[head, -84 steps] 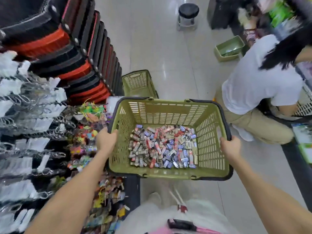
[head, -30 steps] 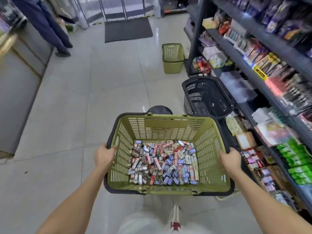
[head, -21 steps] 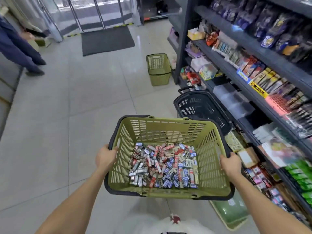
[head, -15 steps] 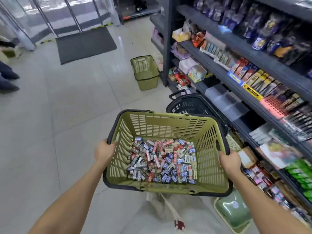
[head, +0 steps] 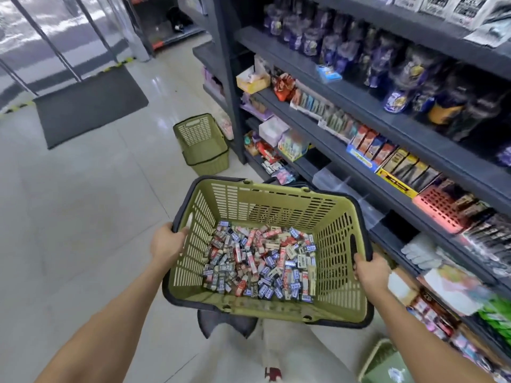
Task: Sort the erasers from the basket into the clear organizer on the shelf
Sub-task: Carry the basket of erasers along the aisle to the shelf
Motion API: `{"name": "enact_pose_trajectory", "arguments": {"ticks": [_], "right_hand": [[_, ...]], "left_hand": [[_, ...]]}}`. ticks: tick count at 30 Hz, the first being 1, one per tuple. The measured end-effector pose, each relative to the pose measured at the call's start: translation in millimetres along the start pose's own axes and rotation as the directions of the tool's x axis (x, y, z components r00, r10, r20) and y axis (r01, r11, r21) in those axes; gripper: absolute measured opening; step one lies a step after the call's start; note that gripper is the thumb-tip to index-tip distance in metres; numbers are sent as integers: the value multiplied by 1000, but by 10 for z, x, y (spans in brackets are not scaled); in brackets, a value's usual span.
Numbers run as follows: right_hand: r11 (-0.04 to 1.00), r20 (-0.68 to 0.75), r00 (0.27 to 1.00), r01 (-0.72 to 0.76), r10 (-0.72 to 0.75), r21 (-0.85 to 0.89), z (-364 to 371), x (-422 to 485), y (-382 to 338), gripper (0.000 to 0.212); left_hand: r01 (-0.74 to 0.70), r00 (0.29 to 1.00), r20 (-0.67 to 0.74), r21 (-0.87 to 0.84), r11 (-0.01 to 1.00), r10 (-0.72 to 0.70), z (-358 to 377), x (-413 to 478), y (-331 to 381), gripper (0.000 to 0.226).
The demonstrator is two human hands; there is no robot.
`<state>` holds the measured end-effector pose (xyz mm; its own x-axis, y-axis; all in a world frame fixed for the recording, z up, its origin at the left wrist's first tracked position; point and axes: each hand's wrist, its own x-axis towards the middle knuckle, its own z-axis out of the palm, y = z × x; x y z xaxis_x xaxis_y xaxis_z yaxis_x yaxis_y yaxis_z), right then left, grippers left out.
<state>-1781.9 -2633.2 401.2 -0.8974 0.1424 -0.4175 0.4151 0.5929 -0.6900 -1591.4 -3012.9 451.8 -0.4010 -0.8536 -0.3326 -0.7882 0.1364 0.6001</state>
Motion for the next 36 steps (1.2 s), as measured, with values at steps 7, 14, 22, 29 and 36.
{"name": "enact_pose_trajectory", "arguments": {"ticks": [7,14,22,29,36], "right_hand": [[995,-21,997,-69,71,68,-36,552,-196,9],[987,-140,979,-139,149,82,38,811,-195,5],[941,-232,913,-316,337,123,197,965,-66,10],[870,-352,795,-442,493,219,435,802,28,3],[802,-373,710,-528,597,279,650,900,424,7]], "left_hand": [[-59,998,36,45,997,58,328,530,754,19],[-147,985,115,146,978,131,731,1091,1319,19],[-300,912,359,250,921,200,1274,1752,1812,19],[-519,767,593,346,782,247,1748,2276,2132,24],[-592,687,692,355,723,223,2349,2561,2005,36]]}}
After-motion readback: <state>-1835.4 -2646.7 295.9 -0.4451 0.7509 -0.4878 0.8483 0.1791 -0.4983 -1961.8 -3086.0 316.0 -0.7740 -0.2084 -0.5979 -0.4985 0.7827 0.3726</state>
